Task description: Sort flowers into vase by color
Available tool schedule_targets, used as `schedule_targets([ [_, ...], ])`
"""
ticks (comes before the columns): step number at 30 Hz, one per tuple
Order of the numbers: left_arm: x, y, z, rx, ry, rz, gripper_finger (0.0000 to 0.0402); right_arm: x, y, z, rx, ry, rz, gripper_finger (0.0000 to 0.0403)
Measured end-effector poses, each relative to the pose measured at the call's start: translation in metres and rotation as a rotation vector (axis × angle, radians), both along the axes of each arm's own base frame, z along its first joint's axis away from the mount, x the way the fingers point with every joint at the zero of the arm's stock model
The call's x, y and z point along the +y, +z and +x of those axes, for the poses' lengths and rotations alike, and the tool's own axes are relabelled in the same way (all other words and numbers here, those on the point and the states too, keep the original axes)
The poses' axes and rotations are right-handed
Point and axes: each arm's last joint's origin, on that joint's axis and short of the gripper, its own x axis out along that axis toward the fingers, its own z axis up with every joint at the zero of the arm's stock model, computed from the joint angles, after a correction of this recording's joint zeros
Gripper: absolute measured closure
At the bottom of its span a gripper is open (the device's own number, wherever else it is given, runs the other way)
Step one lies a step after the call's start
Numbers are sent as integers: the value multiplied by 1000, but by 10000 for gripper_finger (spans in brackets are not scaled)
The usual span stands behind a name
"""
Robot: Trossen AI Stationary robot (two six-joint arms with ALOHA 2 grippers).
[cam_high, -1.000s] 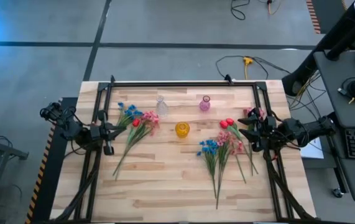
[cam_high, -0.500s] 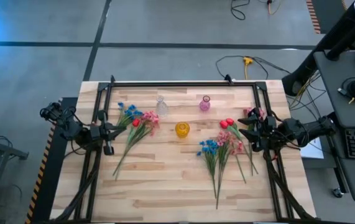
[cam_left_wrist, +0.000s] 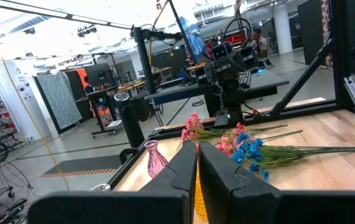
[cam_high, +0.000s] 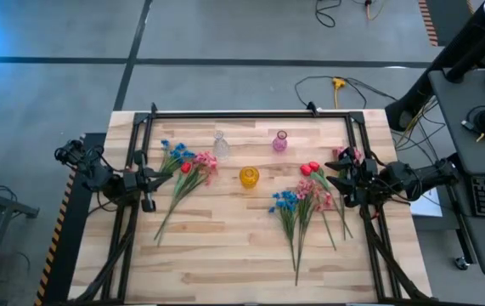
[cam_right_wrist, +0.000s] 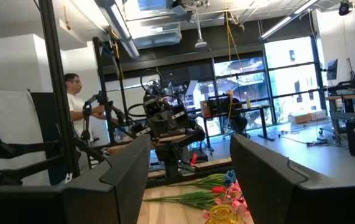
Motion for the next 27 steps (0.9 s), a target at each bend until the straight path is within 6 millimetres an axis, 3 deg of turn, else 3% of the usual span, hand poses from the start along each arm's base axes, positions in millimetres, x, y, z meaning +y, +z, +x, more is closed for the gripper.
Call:
schedule_targets([
  [9,0,0,0,-1,0,-1,402,0,0,0,0,0,0,188],
  [14,-2,7,-1,-125,-138,-356,401,0,0,0,0,0,0,188],
  [27,2,24,-5,-297,-164,-492,401,-1,7,-3,-86,15,58,188],
])
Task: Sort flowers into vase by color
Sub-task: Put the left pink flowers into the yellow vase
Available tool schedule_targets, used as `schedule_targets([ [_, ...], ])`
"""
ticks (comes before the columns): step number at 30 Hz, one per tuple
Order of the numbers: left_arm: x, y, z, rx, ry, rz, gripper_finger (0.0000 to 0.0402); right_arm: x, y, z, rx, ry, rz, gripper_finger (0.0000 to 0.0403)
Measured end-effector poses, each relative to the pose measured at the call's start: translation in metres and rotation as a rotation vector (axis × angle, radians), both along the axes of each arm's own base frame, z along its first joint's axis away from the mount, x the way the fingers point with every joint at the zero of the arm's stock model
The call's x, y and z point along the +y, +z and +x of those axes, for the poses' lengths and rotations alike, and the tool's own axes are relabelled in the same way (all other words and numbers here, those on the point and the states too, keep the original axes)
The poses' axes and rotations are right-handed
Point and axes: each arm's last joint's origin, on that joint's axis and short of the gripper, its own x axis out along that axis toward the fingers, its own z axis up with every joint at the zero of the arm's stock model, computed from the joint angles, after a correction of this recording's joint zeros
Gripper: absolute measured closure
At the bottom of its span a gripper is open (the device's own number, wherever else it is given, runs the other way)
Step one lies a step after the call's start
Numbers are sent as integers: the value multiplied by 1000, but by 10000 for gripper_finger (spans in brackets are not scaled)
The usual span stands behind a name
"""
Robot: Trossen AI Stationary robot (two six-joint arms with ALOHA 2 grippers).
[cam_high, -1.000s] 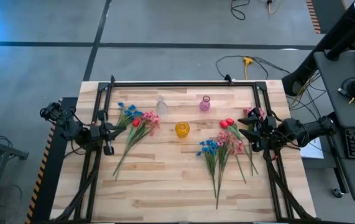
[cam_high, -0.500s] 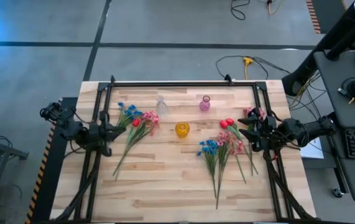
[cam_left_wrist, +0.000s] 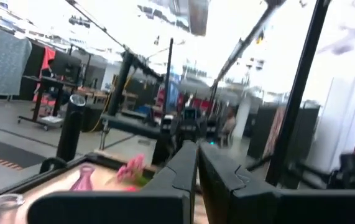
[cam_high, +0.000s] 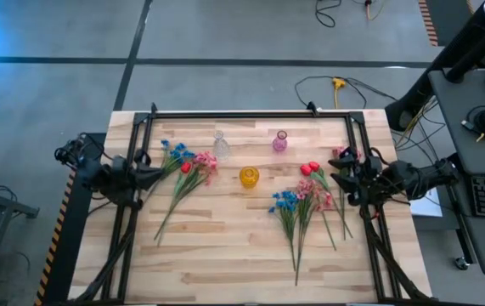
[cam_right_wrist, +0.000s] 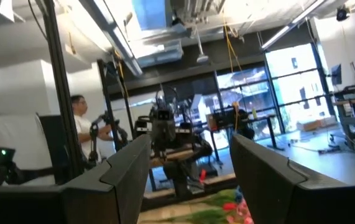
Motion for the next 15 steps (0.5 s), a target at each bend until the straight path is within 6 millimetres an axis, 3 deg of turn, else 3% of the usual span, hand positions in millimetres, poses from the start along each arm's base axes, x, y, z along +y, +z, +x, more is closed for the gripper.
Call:
schedule_targets([
  [3,2,3,-1,-21,31,-4,401,-1,2,0,-4,-17,26,188],
  [7,5,2,0,24,202,-118,401,-3,5,3,27,-105,72,188],
  [15,-9,-12,21,136,221,-176,401,-5,1,14,78,-249,200,188],
])
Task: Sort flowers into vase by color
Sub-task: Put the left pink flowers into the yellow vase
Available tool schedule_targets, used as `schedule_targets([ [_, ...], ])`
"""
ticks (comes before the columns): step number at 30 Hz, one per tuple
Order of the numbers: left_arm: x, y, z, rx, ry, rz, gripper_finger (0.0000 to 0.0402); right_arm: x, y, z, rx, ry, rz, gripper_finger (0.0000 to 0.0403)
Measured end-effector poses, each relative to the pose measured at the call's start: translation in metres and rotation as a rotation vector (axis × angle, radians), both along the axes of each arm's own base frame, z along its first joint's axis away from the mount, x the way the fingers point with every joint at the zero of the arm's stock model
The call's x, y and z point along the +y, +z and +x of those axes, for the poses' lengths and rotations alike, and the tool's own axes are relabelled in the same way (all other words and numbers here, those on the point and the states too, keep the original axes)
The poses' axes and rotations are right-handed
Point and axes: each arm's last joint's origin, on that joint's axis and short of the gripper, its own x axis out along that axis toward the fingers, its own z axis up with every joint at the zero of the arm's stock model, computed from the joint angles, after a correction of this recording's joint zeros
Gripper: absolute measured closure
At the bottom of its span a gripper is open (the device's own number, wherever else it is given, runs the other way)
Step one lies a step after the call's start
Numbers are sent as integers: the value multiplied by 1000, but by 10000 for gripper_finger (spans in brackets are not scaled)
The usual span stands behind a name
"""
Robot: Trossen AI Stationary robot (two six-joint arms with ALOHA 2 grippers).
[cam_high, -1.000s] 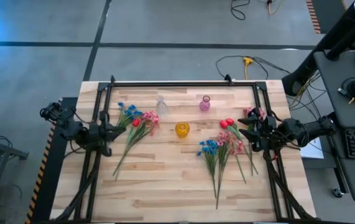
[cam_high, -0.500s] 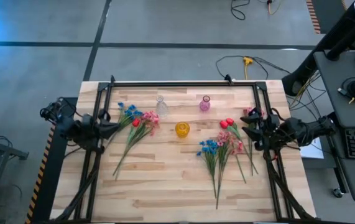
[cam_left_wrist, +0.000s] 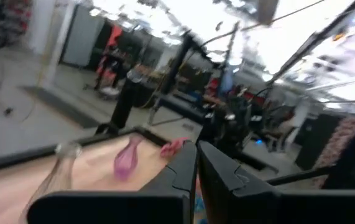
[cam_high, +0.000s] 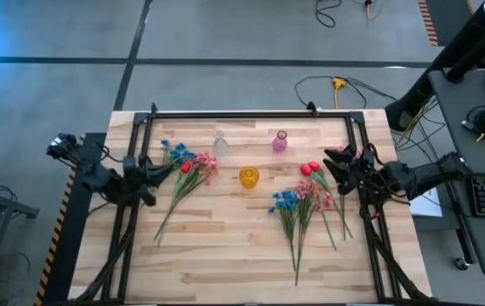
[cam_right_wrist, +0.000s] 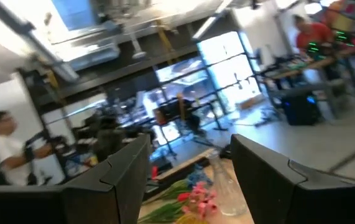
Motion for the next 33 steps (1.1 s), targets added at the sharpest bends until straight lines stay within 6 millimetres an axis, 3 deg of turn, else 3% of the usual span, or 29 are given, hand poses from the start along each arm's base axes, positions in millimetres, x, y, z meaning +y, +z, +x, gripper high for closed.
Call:
schedule_targets([
  [9,-20,-25,28,132,-8,-90,401,4,-4,24,149,-33,54,188],
  [17,-34,-24,46,246,1,-190,401,11,18,56,263,-48,-17,188],
  [22,-40,-19,51,507,10,-343,401,14,29,70,346,-49,-40,188],
  [28,-45,-14,54,834,182,-361,401,17,40,82,445,-47,1,188],
  [33,-54,-10,65,947,226,-315,401,15,50,86,516,-61,29,188],
])
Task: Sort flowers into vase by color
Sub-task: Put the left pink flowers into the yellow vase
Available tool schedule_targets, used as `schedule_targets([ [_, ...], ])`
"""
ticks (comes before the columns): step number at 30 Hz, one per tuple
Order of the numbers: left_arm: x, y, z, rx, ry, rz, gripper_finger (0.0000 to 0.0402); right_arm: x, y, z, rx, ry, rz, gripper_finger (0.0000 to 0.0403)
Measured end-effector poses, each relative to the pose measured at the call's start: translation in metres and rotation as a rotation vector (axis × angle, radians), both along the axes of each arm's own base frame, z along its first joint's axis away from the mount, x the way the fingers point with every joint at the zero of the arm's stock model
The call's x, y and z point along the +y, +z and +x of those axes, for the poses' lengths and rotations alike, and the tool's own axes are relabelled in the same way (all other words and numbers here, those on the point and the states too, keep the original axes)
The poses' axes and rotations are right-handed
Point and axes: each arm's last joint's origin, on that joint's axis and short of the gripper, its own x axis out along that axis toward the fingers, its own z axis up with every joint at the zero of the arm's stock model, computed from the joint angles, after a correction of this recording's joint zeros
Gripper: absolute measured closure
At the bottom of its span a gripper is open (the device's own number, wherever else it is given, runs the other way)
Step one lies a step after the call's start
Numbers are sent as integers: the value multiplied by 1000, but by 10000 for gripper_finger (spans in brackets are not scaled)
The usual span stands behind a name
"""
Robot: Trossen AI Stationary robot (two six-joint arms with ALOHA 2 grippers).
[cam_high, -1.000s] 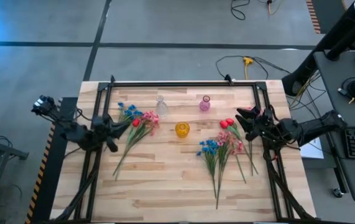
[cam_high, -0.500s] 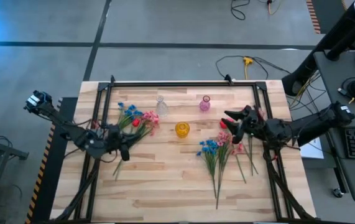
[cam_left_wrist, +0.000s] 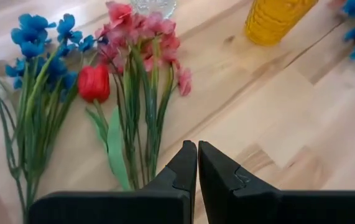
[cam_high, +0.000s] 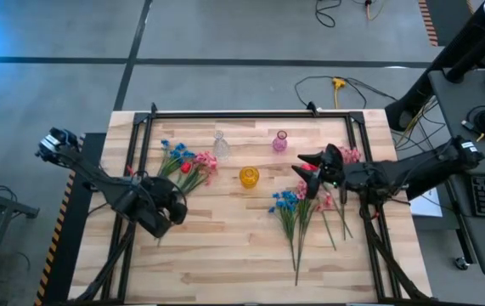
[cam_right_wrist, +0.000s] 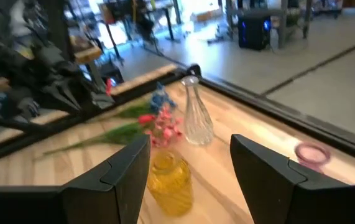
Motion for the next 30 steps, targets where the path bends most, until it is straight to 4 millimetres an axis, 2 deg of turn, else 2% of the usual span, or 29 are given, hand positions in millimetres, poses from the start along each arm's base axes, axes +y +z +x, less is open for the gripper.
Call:
schedule_targets([
  [4,-4,2,8,57,-63,43,401,-2,5,0,19,-15,18,188],
  [9,-6,6,17,155,-249,-36,401,-3,6,0,22,-20,14,188],
  [14,5,2,23,164,-408,-77,401,-4,5,0,28,-25,10,188],
  [23,52,-11,35,182,-185,-87,392,-4,3,2,42,-25,8,188],
  [30,63,-17,49,246,-148,-70,312,-4,2,2,44,-25,8,188],
])
